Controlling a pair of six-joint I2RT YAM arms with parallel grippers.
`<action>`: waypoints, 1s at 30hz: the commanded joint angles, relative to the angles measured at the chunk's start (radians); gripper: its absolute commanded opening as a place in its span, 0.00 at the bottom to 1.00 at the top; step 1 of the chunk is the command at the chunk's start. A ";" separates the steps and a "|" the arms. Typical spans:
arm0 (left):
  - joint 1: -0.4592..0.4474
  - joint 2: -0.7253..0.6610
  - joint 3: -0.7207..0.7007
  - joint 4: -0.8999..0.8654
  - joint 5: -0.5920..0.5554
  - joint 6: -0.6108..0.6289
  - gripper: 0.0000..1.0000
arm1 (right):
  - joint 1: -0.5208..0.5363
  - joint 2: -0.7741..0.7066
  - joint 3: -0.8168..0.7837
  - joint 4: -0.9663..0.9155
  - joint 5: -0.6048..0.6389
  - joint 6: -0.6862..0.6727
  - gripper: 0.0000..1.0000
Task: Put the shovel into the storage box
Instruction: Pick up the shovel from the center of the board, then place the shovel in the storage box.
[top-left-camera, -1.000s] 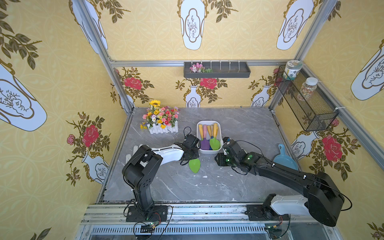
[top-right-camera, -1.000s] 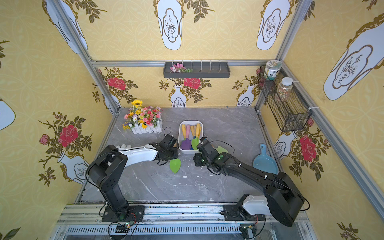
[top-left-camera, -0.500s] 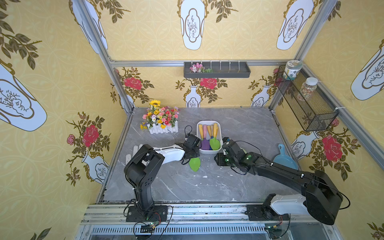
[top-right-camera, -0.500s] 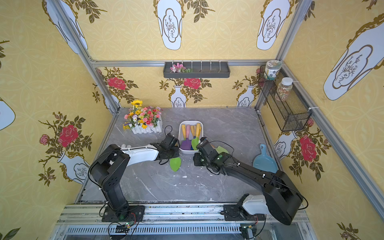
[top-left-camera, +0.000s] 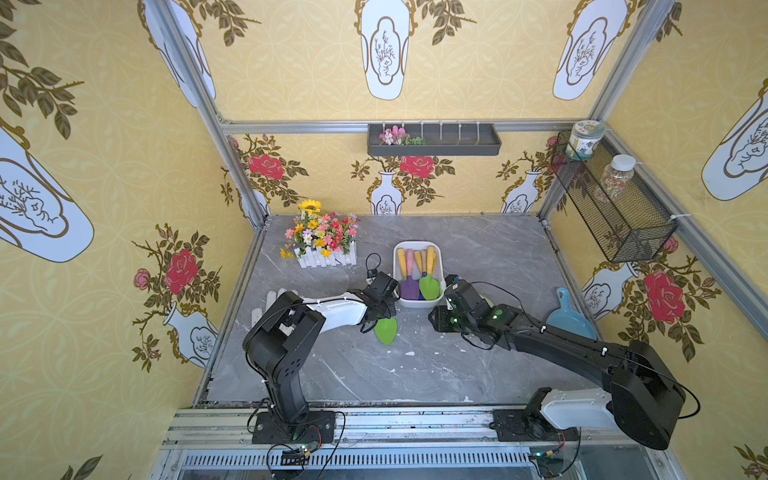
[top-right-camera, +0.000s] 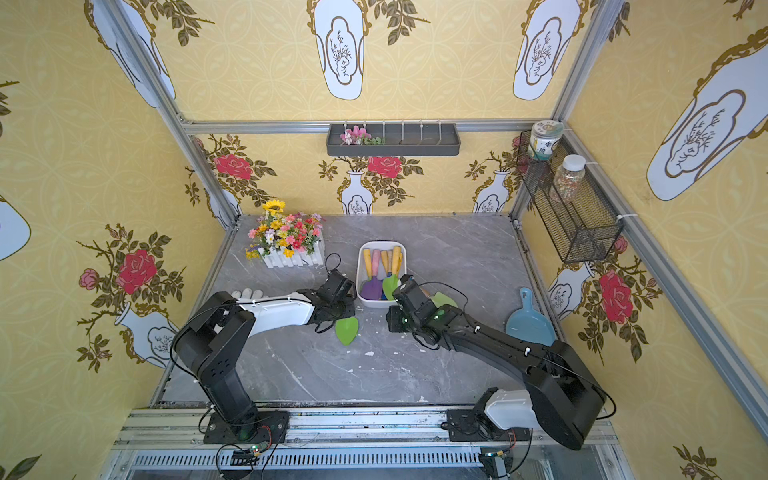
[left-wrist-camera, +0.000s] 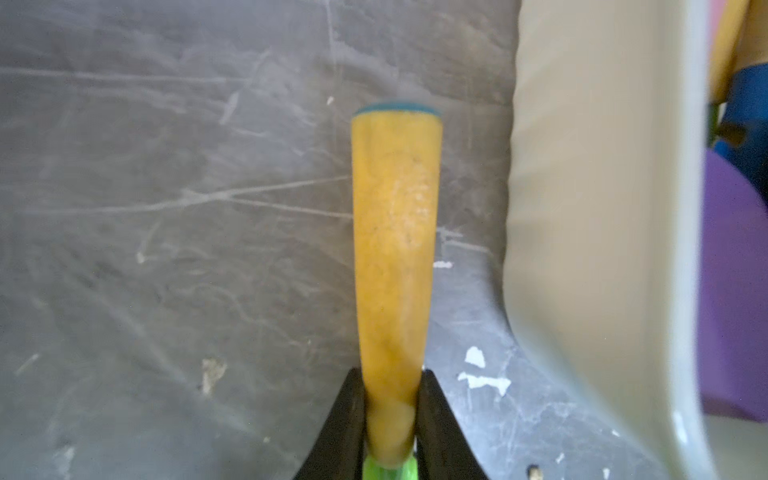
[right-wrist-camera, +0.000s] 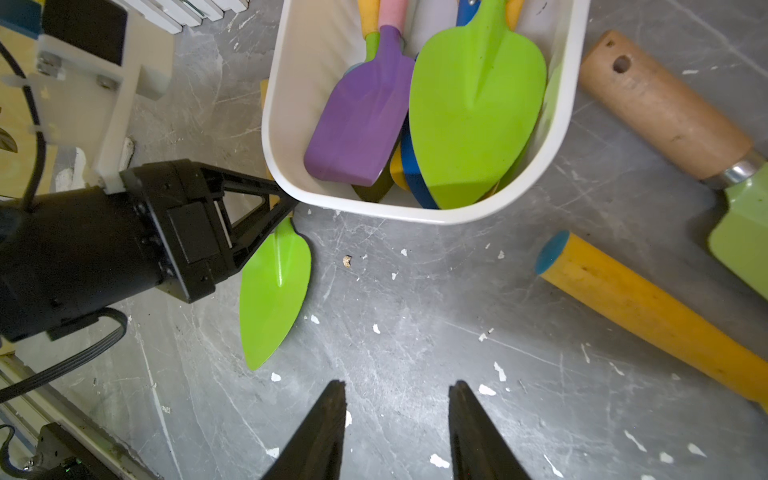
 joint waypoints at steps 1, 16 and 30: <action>0.000 -0.020 -0.030 -0.114 -0.005 -0.005 0.10 | -0.001 0.003 0.006 0.034 0.008 -0.003 0.45; 0.000 -0.205 0.017 -0.193 0.008 0.007 0.04 | -0.001 -0.020 0.015 0.034 0.003 -0.004 0.45; 0.001 -0.052 0.339 -0.221 0.041 0.092 0.05 | 0.000 -0.063 -0.020 0.031 0.014 0.012 0.45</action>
